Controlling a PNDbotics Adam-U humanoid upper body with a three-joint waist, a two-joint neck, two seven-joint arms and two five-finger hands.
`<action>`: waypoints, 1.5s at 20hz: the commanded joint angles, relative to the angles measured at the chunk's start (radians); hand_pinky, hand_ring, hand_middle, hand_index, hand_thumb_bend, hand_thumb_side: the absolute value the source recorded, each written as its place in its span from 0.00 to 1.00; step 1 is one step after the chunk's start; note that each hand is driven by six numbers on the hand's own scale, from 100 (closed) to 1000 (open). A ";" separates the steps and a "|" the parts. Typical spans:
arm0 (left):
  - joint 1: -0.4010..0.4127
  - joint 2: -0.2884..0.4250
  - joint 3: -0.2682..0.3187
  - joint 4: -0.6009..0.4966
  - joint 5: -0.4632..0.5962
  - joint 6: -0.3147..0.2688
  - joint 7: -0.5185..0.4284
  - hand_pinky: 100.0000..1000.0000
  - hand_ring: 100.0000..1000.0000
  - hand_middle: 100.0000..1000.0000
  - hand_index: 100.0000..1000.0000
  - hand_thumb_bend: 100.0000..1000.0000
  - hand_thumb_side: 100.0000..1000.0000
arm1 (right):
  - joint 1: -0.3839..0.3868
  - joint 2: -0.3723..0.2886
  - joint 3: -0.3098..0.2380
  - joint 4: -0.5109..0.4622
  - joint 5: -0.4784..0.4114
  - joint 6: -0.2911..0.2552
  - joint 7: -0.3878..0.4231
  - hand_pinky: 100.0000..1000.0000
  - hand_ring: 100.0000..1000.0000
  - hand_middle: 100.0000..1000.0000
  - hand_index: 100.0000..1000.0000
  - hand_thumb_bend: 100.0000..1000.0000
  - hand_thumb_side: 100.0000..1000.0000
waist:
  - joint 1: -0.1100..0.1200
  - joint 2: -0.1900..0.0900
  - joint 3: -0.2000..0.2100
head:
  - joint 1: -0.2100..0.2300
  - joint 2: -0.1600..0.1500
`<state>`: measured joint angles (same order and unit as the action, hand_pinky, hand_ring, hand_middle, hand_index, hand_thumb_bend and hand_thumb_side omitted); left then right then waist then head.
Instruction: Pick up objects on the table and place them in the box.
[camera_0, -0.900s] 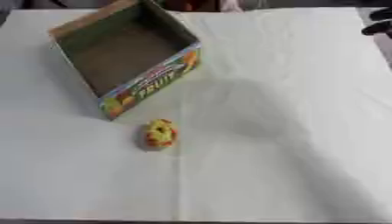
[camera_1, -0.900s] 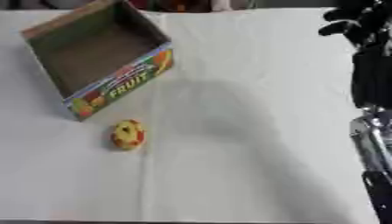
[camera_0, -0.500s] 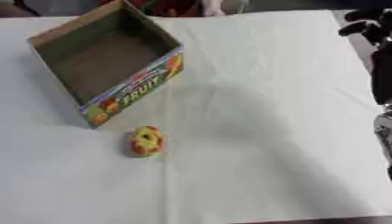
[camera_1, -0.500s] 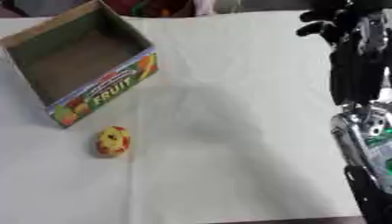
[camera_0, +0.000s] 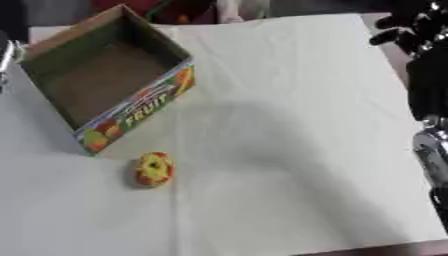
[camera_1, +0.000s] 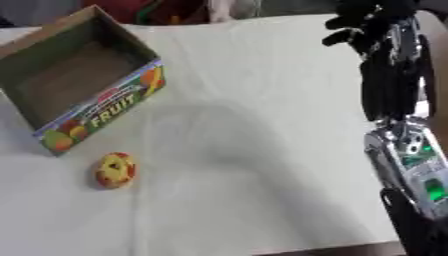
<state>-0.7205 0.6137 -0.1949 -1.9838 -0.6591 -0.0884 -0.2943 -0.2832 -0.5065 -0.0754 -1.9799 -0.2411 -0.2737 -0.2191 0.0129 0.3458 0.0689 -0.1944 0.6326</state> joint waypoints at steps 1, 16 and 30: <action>-0.027 0.040 -0.018 -0.016 0.014 0.014 -0.122 0.42 0.60 0.65 0.82 0.00 0.86 | -0.011 -0.022 -0.004 -0.020 -0.006 0.000 0.005 0.48 0.58 0.57 0.79 0.00 0.89 | 0.000 -0.021 0.000 | 0.011 0.002; -0.086 -0.012 -0.131 -0.007 0.047 0.095 -0.502 0.45 0.57 0.57 0.83 0.50 0.97 | -0.009 -0.016 0.001 -0.020 -0.011 0.013 0.017 0.49 0.58 0.56 0.78 0.00 0.90 | -0.008 -0.035 0.004 | 0.031 0.007; -0.080 -0.075 -0.247 0.145 -0.105 0.030 -0.613 0.47 0.58 0.62 0.92 0.54 0.79 | -0.003 -0.008 0.003 -0.020 -0.016 0.019 0.023 0.49 0.58 0.56 0.78 0.00 0.90 | -0.002 -0.042 0.000 | 0.036 0.010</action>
<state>-0.7908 0.5340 -0.4423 -1.8477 -0.7546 -0.0525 -0.9064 -0.2805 -0.4996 -0.0674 -1.9799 -0.2533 -0.2559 -0.1990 0.0106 0.3260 0.0696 -0.1607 0.6403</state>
